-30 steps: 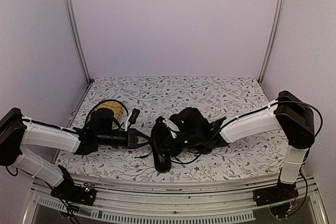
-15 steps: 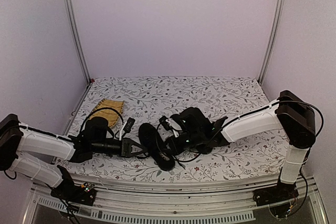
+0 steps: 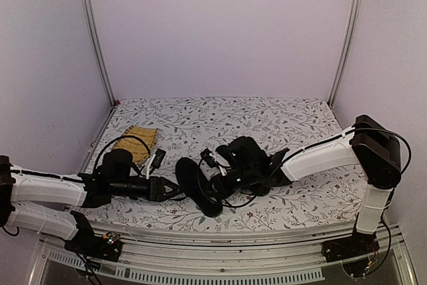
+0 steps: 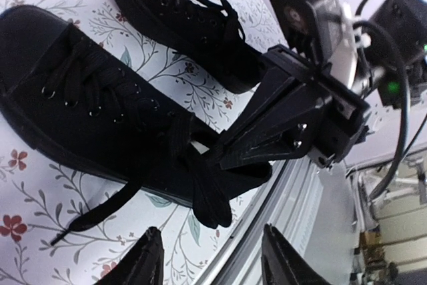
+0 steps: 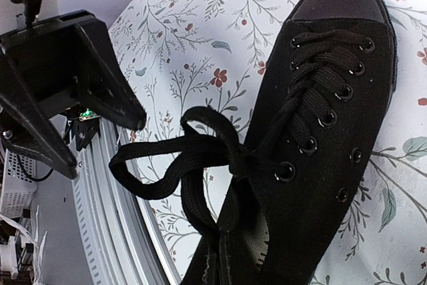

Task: Tie the shoes
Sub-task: Place the loop with the shoelace on the half-tied shoelace, then adjust the loop with the shoelace from the half-tied shoelace.

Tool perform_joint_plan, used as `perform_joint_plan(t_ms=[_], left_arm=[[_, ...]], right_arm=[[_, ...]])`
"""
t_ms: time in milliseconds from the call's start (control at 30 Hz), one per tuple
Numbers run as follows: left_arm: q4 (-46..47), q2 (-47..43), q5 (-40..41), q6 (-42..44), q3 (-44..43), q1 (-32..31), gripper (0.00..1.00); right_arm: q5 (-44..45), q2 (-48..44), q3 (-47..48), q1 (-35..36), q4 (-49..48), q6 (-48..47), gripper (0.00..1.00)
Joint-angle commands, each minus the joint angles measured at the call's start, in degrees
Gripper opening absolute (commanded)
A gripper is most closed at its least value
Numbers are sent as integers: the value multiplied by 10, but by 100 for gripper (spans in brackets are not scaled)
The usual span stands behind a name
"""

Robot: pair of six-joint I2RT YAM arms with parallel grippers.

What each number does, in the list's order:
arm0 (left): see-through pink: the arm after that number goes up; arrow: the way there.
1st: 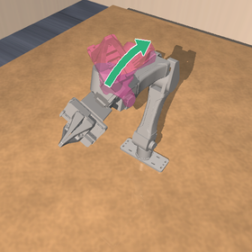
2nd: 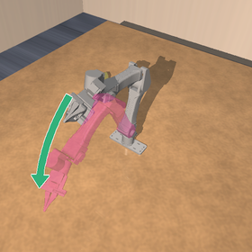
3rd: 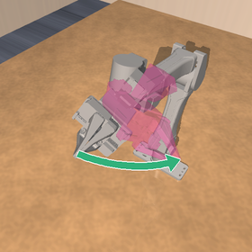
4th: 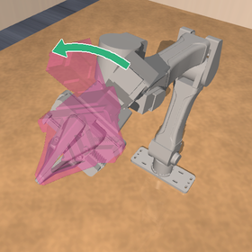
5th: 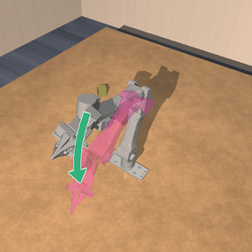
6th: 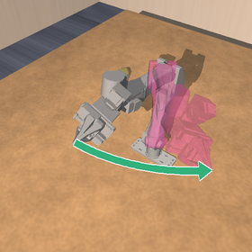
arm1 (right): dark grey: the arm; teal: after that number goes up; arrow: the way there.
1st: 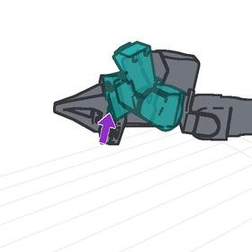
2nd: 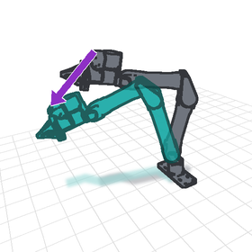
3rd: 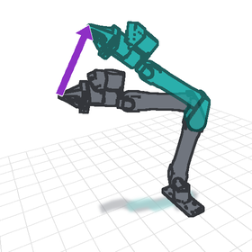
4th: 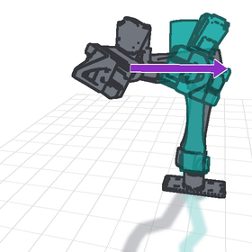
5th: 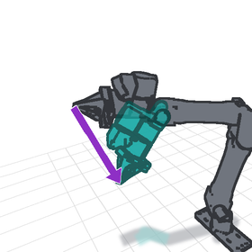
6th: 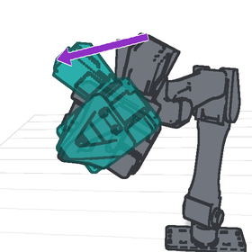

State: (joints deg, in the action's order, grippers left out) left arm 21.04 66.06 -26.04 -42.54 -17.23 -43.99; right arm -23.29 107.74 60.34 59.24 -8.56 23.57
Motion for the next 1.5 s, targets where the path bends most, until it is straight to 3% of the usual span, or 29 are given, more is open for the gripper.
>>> perform_joint_plan(t_ms=[0,133,367,600,1033,1300,1467], left_arm=[[-77,-52,56,13,-12,1,55],[-106,-70,83,12,-35,10,64],[-98,32,56,16,-108,19,46],[-80,98,40,18,-132,20,38],[-50,130,17,4,-131,20,27],[-41,136,7,4,-125,20,7],[-34,134,1,3,-119,20,0]], right_arm=[[-11,-1,13,3,-4,-9,2],[-11,1,15,3,-2,-12,2],[-10,4,16,3,1,-12,2],[-9,5,20,3,0,-12,2],[-12,14,32,2,2,-13,2],[6,24,50,3,4,8,2],[13,39,69,2,13,19,2]])
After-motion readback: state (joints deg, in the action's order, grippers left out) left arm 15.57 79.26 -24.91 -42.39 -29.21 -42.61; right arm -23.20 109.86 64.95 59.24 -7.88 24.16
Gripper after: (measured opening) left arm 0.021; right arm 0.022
